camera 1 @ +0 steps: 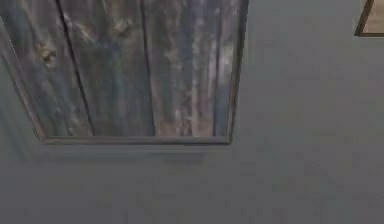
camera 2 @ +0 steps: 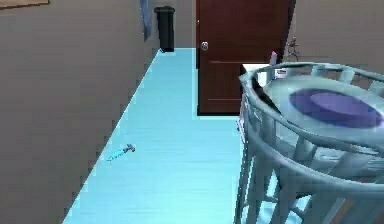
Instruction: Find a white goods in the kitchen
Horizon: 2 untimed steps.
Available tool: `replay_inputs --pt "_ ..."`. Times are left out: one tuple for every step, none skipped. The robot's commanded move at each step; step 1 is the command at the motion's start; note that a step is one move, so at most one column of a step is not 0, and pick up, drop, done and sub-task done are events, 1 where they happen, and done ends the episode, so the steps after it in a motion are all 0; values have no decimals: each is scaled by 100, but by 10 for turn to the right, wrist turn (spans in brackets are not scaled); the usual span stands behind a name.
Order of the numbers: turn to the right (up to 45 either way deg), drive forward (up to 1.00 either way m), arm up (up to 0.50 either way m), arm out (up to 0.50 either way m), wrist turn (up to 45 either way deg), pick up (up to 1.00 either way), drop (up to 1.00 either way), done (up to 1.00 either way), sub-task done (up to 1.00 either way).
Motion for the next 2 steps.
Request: replay_inputs --pt "450 0 0 0 0 0 0 0 0" --pt "90 0 0 0 0 0 0 0 0"
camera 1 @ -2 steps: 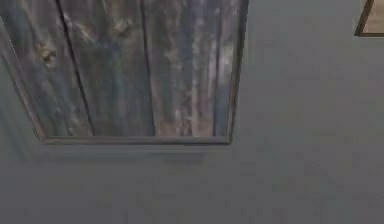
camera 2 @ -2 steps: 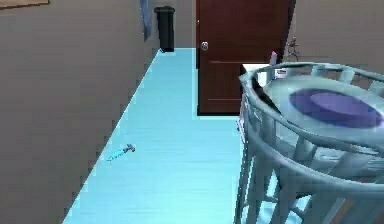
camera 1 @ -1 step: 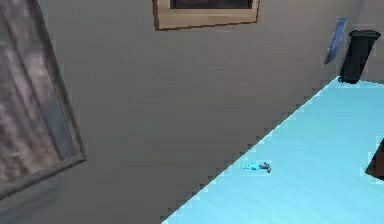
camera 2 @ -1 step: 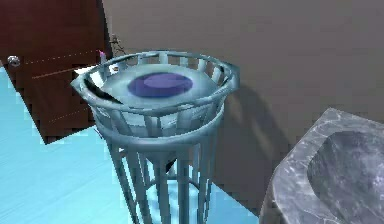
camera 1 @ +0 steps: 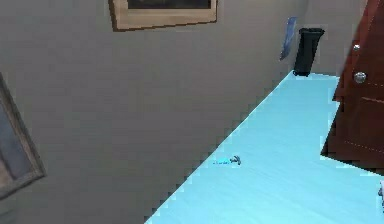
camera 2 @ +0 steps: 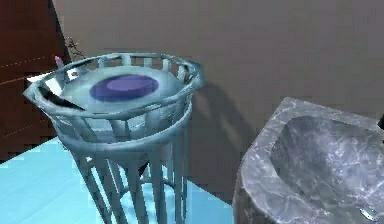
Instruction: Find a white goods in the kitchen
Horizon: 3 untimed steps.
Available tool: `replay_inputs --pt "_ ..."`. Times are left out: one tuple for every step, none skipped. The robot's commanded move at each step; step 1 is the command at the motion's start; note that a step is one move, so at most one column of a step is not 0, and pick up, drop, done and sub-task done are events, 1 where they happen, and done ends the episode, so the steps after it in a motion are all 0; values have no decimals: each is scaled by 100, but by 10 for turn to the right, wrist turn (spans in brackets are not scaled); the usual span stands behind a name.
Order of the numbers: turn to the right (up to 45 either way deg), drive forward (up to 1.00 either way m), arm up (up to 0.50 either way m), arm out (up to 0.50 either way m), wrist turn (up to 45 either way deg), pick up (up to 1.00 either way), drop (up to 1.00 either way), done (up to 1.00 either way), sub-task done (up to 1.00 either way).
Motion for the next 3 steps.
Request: replay_inputs --pt "0 50 0 0 0 0 0 0 0" --pt "330 0 0 0 0 0 0 0 0" --pt "0 100 0 0 0 0 0 0 0"
